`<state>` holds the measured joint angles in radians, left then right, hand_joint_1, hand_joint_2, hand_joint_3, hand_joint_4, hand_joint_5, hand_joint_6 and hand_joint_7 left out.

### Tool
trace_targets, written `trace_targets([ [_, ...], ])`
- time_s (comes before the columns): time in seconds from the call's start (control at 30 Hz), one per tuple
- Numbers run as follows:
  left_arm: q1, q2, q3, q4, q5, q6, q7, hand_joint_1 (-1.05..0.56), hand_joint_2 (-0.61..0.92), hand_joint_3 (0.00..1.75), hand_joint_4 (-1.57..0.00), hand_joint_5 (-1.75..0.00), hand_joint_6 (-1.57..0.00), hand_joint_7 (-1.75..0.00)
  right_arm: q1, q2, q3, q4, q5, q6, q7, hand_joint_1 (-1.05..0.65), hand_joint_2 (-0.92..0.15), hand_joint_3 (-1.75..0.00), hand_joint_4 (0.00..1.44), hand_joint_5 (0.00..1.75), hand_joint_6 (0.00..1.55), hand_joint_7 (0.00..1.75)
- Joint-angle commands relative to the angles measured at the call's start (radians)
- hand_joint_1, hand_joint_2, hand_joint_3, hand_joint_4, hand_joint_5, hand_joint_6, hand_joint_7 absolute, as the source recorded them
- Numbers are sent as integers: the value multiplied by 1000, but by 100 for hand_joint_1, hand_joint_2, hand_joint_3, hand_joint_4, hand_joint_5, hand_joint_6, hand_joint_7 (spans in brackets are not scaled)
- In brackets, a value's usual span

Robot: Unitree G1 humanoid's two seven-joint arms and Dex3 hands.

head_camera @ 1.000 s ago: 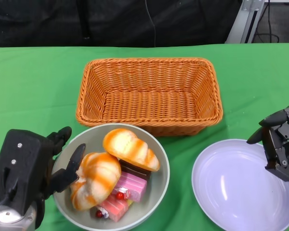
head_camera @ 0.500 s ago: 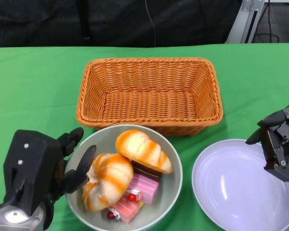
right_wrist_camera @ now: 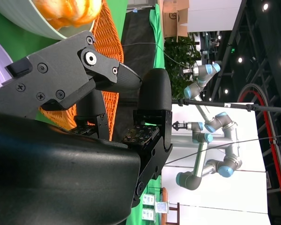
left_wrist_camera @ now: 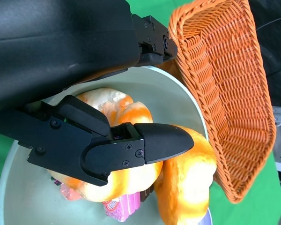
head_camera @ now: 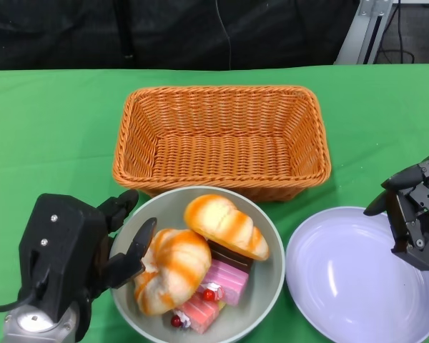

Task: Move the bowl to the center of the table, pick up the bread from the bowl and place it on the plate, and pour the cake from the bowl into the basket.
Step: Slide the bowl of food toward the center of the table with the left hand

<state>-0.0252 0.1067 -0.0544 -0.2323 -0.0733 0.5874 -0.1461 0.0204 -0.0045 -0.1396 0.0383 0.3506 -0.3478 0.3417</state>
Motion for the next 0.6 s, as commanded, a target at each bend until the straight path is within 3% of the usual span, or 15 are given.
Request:
trace_targets([
  [0.03,6,-3,-13,-17,-3,-3,-4,-86,92,70,-12,0,-11,-1,0,1,-8,4,-3,-7,-14,-13,-66,-94,77,165,72,127],
  [0.6,-10,3,-38,-21,15,-4,-3,-86,92,69,-14,-1,-11,-1,-2,1,-5,11,-15,-12,-22,-14,-62,-99,77,165,71,130],
])
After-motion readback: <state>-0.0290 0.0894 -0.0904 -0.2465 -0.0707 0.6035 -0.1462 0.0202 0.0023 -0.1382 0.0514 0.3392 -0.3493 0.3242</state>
